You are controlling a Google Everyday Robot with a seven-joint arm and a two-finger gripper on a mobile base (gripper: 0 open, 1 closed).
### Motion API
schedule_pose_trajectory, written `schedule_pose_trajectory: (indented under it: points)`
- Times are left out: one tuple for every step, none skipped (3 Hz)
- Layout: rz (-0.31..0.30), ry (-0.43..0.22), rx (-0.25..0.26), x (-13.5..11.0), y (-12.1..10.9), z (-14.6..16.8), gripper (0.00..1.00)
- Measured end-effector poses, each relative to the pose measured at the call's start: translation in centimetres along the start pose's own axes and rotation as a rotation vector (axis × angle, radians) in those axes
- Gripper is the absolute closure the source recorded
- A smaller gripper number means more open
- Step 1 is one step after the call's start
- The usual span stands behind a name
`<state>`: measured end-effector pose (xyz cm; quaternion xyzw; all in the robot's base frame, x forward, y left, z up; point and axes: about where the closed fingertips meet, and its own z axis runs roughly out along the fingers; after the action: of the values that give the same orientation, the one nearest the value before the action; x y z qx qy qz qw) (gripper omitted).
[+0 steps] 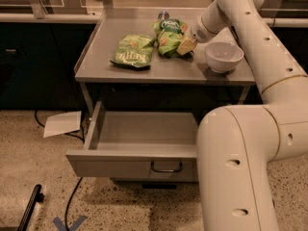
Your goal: Place green rice chip bag into top drawer
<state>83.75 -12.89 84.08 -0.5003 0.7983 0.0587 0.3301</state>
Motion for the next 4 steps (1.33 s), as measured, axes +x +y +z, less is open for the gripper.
schedule_pose_trajectory:
  points:
    - [-0.009, 0.022, -0.008, -0.1, 0.3, -0.1, 1.0]
    - [0.011, 0.115, -0.047, 1.0, 1.8, -1.2, 1.0]
    - [0.047, 0.174, -0.095, 2.4, 3.8, -4.1, 1.0]
    - [0.071, 0.158, -0.076, 2.4, 5.5, -8.9, 1.0]
